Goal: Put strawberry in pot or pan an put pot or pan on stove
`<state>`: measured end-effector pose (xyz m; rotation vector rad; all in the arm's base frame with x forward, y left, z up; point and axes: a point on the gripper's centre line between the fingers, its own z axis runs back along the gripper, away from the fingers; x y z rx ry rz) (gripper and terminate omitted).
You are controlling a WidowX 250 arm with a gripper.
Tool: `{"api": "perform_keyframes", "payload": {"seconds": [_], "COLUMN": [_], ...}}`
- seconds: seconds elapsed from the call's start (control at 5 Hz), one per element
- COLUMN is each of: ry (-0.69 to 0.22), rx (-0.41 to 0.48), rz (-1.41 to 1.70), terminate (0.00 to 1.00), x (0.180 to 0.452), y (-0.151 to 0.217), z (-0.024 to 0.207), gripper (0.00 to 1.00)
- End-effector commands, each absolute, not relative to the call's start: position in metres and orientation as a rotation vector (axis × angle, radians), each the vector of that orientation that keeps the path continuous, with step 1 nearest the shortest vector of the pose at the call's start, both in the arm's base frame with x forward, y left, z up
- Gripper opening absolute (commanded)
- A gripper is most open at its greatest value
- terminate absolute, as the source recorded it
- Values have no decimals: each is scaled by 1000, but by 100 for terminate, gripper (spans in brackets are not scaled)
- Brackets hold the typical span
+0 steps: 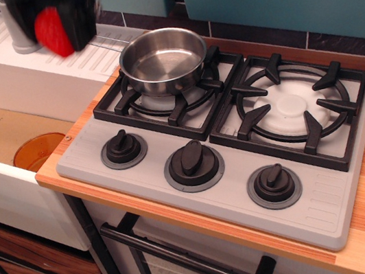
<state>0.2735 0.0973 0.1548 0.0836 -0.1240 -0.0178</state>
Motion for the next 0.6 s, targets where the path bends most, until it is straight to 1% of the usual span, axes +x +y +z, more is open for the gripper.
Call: {"api": "perform_keyframes", "payload": {"seconds": [0.0,0.4], "ry": [-160,-193], "rx": [107,88], "rz": [10,36], "terminate": [0,0], "x": [320,344], "y": [74,55], "z": [169,150], "gripper": [0,0]}}
